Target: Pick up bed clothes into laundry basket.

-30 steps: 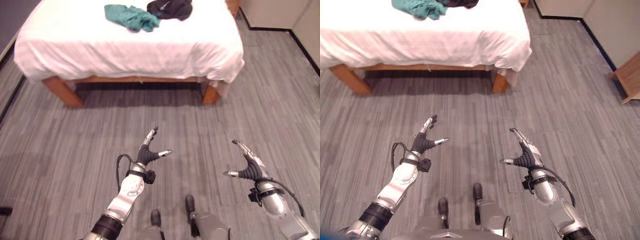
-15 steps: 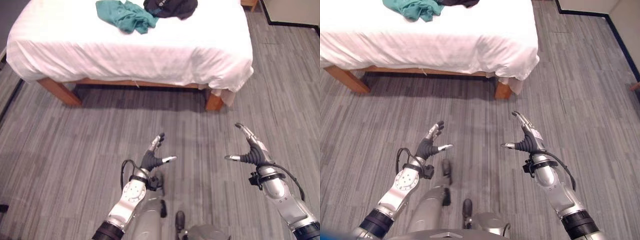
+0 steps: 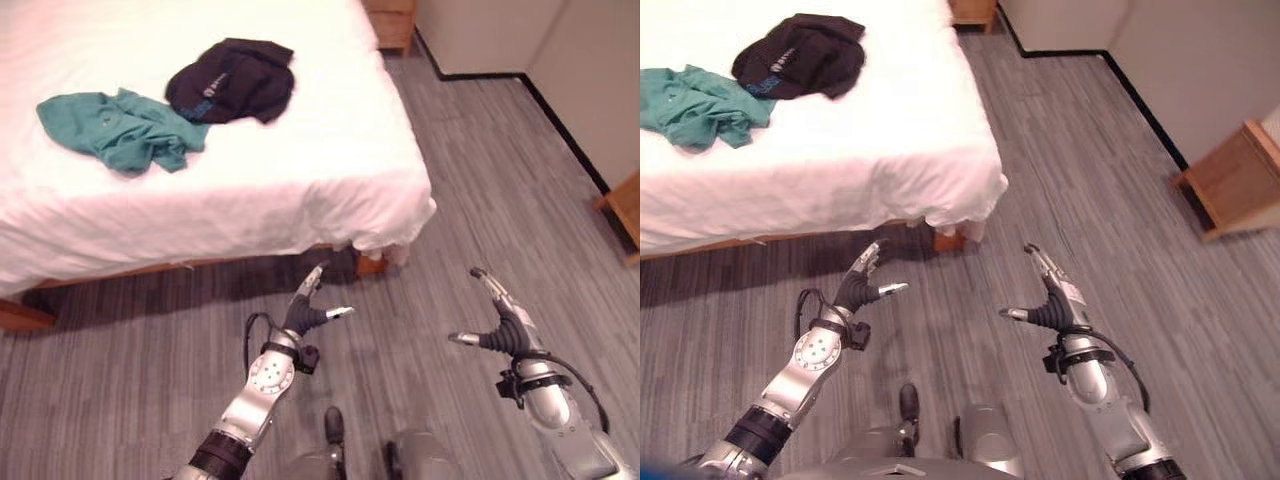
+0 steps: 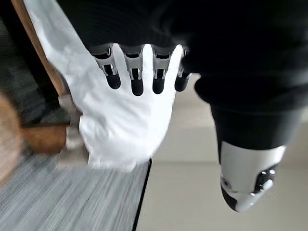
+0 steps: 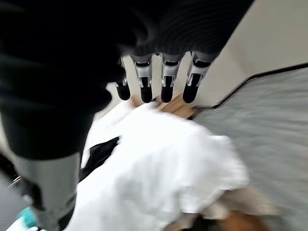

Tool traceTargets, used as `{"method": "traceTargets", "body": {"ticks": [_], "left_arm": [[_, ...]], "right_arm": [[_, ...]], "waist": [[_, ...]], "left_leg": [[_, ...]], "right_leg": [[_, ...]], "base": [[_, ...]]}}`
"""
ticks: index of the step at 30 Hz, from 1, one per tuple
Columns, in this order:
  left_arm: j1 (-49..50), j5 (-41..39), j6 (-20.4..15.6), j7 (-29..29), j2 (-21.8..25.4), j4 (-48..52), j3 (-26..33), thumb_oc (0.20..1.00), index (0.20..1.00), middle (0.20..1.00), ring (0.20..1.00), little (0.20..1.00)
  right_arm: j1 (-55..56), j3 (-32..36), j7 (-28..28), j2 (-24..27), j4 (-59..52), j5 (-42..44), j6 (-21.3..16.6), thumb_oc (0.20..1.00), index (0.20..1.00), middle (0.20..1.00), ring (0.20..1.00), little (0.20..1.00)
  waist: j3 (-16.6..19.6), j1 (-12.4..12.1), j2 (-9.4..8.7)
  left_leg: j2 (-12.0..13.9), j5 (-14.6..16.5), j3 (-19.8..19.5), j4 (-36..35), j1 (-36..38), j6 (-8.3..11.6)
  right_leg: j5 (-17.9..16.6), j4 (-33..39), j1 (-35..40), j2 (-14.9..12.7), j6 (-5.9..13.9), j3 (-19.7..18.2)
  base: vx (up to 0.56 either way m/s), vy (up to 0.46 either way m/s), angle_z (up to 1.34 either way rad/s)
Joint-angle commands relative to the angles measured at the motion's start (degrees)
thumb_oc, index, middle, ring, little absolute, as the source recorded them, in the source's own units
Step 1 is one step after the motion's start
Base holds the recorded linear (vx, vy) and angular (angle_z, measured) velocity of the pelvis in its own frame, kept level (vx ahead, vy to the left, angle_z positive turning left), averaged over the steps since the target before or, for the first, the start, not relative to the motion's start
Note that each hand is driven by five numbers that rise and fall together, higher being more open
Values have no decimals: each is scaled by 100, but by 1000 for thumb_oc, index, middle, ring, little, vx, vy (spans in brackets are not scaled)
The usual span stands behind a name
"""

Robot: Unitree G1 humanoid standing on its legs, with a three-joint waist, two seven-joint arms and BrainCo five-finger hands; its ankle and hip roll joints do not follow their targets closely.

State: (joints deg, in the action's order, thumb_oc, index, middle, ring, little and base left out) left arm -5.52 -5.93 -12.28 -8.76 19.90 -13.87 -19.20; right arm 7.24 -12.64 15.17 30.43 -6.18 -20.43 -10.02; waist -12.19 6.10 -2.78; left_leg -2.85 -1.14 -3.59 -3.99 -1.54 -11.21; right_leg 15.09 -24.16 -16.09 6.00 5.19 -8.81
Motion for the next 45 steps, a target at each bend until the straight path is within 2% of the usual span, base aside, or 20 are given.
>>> {"method": "traceTargets", "body": {"ticks": [1, 4, 5, 6, 7, 8, 10, 13, 18, 21, 23, 25, 27, 28, 32, 34, 37, 39, 42, 45], "left_arm": [[265, 94, -293, -45, 304, 345, 217, 1000, 1000, 1000, 1000, 1000], [348, 213, -360, -22, 344, 362, 315, 1000, 1000, 1000, 1000, 1000], [425, 173, -347, -34, 290, 352, 368, 1000, 1000, 1000, 1000, 1000], [419, 173, -345, -33, 292, 353, 371, 1000, 1000, 1000, 1000, 1000], [424, 1, -353, -43, 232, 363, 437, 1000, 1000, 1000, 1000, 1000], [417, -6, -349, -38, 243, 367, 448, 1000, 1000, 1000, 1000, 1000], [460, -135, -345, -41, 225, 363, 512, 1000, 1000, 1000, 1000, 1000], [581, -109, -307, -77, 202, 252, 621, 1000, 1000, 1000, 1000, 1000], [619, -179, -285, -231, 120, 221, 728, 1000, 1000, 1000, 1000, 1000], [722, -171, -261, -287, 102, 168, 783, 1000, 1000, 1000, 1000, 1000], [790, -69, -207, -273, 119, 120, 763, 1000, 1000, 1000, 1000, 1000], [765, 40, -143, -280, 149, 22, 715, 1000, 1000, 1000, 1000, 1000], [695, 59, -91, -285, 260, -13, 682, 1000, 1000, 1000, 1000, 1000], [652, 40, -58, -332, 396, 0, 675, 1000, 1000, 1000, 1000, 1000], [545, 113, -84, -414, 538, -62, 662, 1000, 1000, 1000, 1000, 1000], [375, -173, -178, -453, 637, -124, 581, 1000, 1000, 1000, 1000, 1000], [459, -866, -407, -112, 740, 327, 740, 1000, 1000, 1000, 1000, 1000], [693, -1511, -449, 288, 759, 874, 880, 1000, 1000, 1000, 1000, 1000], [927, -2220, -587, 693, 986, 1805, 1249, 1000, 1000, 1000, 1000, 1000], [887, -2239, -657, 737, 1208, 2161, 1516, 1000, 1000, 1000, 1000, 1000]], "right_arm": [[-460, 146, 100, -82, 4, -122, -181, 1000, 1000, 1000, 1000, 1000], [-437, 79, 72, -101, 42, -150, -186, 1000, 1000, 1000, 1000, 1000], [-464, 36, 77, -100, 97, -110, -208, 1000, 1000, 1000, 1000, 1000], [-474, 35, 80, -102, 103, -109, -211, 1000, 1000, 1000, 1000, 1000], [-574, 25, 187, -63, 253, -63, -161, 1000, 1000, 1000, 1000, 1000], [-604, 12, 199, -72, 279, -62, -169, 1000, 1000, 1000, 1000, 1000], [-692, -27, 277, -99, 386, -10, -87, 1000, 1000, 1000, 1000, 1000], [-739, 14, 274, -154, 433, 31, 1, 1000, 1000, 1000, 1000, 1000], [-815, 94, 408, -211, 600, -55, 156, 1000, 1000, 1000, 1000, 1000], [-788, 180, 473, -189, 562, -268, 225, 1000, 1000, 1000, 1000, 1000], [-832, 211, 533, -171, 517, -471, 291, 1000, 1000, 1000, 1000, 1000], [-897, 261, 634, -193, 615, -661, 375, 1000, 1000, 1000, 1000, 1000], [-1204, 269, 738, -173, 781, -765, 488, 1000, 1000, 1000, 1000, 1000], [-1633, 248, 885, -88, 856, -899, 585, 1000, 1000, 1000, 1000, 1000], [-2352, 191, 1294, 40, 1098, -1165, 703, 1000, 1000, 1000, 1000, 1000], [-3419, -20, 1804, 337, 2260, -1179, 1098, 1000, 1000, 1000, 1000, 1000], [-3777, -98, 1816, 536, 3139, -1098, 1395, 1000, 1000, 1000, 1000, 1000], [-3824, -117, 1694, 596, 3968, -834, 1519, 1000, 1000, 1000, 1000, 1000], [-3827, -155, 1365, 684, 5681, -158, 1506, 1000, 1000, 1000, 1000, 1000], [-3735, -165, 1173, 613, 6446, 78, 1500, 1000, 1000, 1000, 1000, 1000]], "waist": [[-61, -51, -230], [-5, -37, -320], [-101, -73, -252], [-97, -62, -262], [-315, -160, -421], [-295, -122, -391], [-301, -204, -493], [-175, -298, -445], [9, -413, -269], [186, -423, -190], [323, -420, -210], [398, -444, -285], [335, -477, -362], [196, -447, -353], [128, -511, -268], [17, -546, -251], [-54, -642, -296], [-73, -704, -348], [-24, -767, -240], [14, -753, -154]], "left_leg": [[185, 244, 282, -99, 353, 1000], [102, 693, -1, 182, 618, 1070], [215, 587, 142, 1475, 383, 1354], [207, 578, 133, 1516, 333, 1361], [365, 184, 479, 3096, -548, 1468], [392, 247, 438, 3276, -691, 1469], [580, 277, 920, 3792, -1191, 1342], [556, 536, 1295, 2805, -1364, 1271], [837, -371, 1547, 465, -1261, 1482], [1004, -603, 1805, -53, -1107, 1509], [836, -598, 1613, -101, -943, 1453], [669, -490, 1523, -101, -656, 1338], [503, -348, 1483, -101, -367, 1222], [476, -200, 1355, -101, -167, 1122], [597, -56, 1362, -101, -108, 1092], [508, 156, 1157, -101, 183, 1147], [474, 300, 1071, -101, 343, 1202], [442, 361, 989, -101, 452, 1238], [481, 288, 929, -101, 421, 1332], [518, 293, 924, -101, 406, 1383]], "right_leg": [[-1297, 1809, 640, -25, 137, -421], [-1457, 2388, 951, -209, -3, -442], [-1455, 2400, 1231, -300, -145, -335], [-1481, 2406, 1207, -309, -145, -327], [-1390, 2457, 1451, -552, -352, -161], [-1394, 2460, 1405, -522, -351, -125], [-1288, 2576, 1680, -631, -440, 0], [-1115, 2821, 2087, -776, -350, 77], [-726, 2916, 2440, -1020, -137, 364], [-567, 2912, 2733, -1204, 11, 579], [-572, 2648, 2735, -1385, 134, 597], [-741, 2155, 2634, -1532, 273, 523], [-1506, 1174, 2290, -1648, 412, 395], [-1957, 179, 1770, -1523, 342, 157], [-1854, -25, 1364, -1384, 271, 165], [-1096, 1333, 997, -820, 149, 400], [-1265, 2403, 1146, -849, 150, 813], [-1385, 2716, 1413, -837, 100, 770], [-1553, 2888, 1525, -902, 85, 932], [-1523, 2914, 1568, -913, 73, 973]], "base": [[445, -58, 142], [444, -134, 128], [334, -151, 110], [294, -206, 111], [67, -102, 84], [175, -158, 76], [240, -72, 70], [396, 97, 14], [399, 227, -6], [478, 293, 14], [496, 331, 15], [450, 304, 2], [381, 279, -16], [233, 190, 9], [241, 86, 40], [438, -12, 68], [272, -55, 63], [205, -112, 99], [200, -124, 45], [121, -71, 7]]}}
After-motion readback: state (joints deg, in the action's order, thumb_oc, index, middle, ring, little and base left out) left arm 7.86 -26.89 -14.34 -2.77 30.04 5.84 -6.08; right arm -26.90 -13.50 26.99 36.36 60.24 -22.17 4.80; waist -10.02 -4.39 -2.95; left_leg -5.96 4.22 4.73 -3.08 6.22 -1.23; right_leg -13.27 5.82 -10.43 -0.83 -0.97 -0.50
